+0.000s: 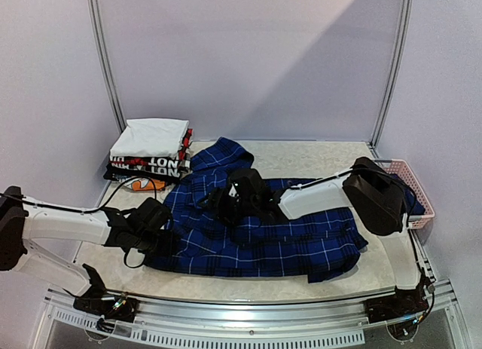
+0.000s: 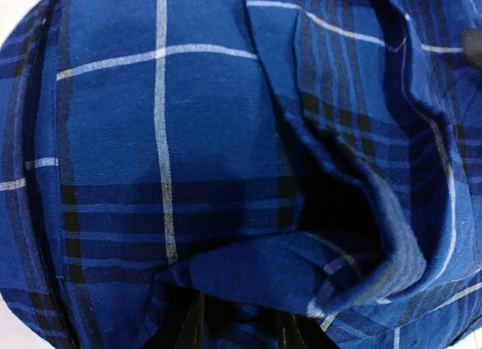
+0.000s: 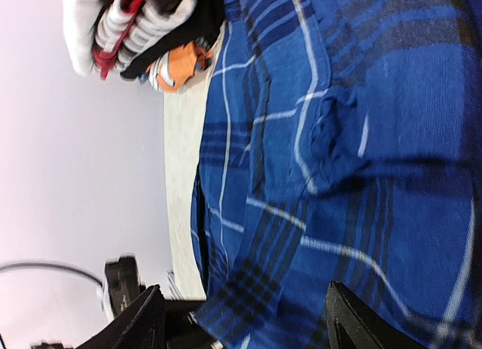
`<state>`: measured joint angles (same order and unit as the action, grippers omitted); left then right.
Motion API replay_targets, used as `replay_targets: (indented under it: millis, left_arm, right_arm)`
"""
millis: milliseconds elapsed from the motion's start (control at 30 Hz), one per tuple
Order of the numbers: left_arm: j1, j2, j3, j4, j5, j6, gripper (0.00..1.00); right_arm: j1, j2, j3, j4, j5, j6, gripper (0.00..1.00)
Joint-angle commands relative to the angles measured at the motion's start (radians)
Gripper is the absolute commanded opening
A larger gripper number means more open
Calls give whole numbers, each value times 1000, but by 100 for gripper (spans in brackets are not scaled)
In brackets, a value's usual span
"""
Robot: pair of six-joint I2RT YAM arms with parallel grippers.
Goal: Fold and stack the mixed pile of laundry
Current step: Adjust the 1/3-folded tank top at the center of the board.
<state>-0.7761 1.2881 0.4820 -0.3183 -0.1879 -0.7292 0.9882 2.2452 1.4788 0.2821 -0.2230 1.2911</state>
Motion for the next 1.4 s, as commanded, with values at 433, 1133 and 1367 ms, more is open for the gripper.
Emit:
replay_targets:
  millis: [433, 1133, 1367]
  left_arm:
    - [15, -66, -101, 53, 20, -27, 32]
    - [15, -62, -132, 77, 20, -35, 30]
    - [15, -83, -137, 73, 20, -35, 29]
  right_arm:
    - [3, 172, 111, 87, 183, 205, 65]
    - [-23, 206, 189, 42, 321, 136, 25]
    - [-33, 211, 217, 5, 319, 91, 0]
